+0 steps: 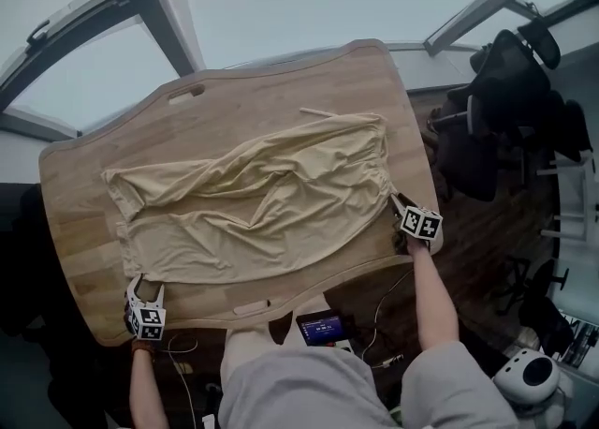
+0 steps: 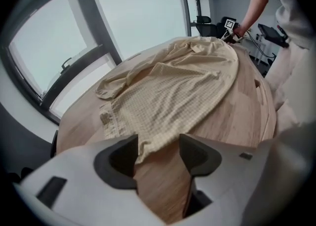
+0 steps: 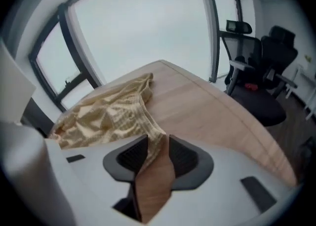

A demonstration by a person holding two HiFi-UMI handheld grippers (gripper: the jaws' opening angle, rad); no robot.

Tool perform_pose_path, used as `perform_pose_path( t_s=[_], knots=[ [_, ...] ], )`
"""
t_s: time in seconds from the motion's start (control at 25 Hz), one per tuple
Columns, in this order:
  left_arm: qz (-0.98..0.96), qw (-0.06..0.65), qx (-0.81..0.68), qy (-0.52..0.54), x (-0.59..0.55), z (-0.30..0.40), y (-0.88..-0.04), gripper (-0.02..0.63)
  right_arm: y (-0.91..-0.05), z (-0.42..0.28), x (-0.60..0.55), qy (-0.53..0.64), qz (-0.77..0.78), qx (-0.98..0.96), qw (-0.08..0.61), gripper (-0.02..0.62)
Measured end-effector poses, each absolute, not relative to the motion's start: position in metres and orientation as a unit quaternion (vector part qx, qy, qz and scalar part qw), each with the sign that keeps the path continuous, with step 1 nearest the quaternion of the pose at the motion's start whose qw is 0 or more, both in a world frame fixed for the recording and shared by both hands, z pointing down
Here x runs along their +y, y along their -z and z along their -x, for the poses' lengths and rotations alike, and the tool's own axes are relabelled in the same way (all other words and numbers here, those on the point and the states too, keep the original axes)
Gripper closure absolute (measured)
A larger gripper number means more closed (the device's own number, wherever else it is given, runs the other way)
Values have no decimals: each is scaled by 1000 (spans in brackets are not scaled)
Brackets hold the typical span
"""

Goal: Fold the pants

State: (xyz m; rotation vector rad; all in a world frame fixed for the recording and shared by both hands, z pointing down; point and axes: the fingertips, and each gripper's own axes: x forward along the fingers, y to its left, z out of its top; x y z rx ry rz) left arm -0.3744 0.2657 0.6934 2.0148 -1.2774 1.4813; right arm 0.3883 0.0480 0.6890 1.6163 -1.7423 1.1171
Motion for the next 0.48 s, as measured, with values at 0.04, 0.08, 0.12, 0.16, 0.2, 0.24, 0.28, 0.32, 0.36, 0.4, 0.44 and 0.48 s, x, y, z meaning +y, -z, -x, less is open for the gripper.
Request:
perform_pose_path(
  t_s=[0.04, 0.08, 0.12, 0.16, 0.2, 0.24, 0.28, 0.32, 0.36, 0.4, 0.44, 0.48],
  knots=[
    [-706, 167, -447, -524, 264, 370, -694, 347, -684, -384, 45, -428, -593, -646, 218, 460],
    [-705, 168, -443, -527, 264, 366, -696, 362, -680, -381, 42, -445, -591, -648, 181, 459],
    [-705, 170, -439, -530, 264, 361, -698, 373, -678, -379, 39, -460, -590, -646, 151, 457],
    [-705, 173, -436, -532, 265, 358, -700, 383, -679, -379, 36, -473, -590, -640, 134, 457],
    [-704, 177, -435, -533, 267, 355, -702, 387, -683, -379, 35, -483, -592, -631, 134, 457],
    [-701, 182, -439, -532, 269, 354, -703, 408, -688, -381, 35, -486, -596, -622, 150, 457],
    [-698, 187, -445, -530, 271, 354, -703, 414, -692, -383, 35, -481, -600, -615, 174, 459],
    [-695, 192, -451, -527, 272, 353, -703, 417, -694, -384, 35, -473, -603, -611, 196, 467],
    [-692, 197, -454, -526, 273, 351, -703, 428, -695, -384, 36, -468, -605, -609, 210, 485],
    [-690, 201, -453, -528, 274, 349, -705, 453, -694, -384, 36, -469, -606, -606, 213, 513],
    [-686, 205, -452, -533, 275, 345, -707, 503, -690, -384, 35, -476, -606, -604, 203, 546],
    [-680, 209, -452, -538, 276, 342, -708, 591, -684, -384, 36, -485, -607, -602, 184, 555]
  ],
)
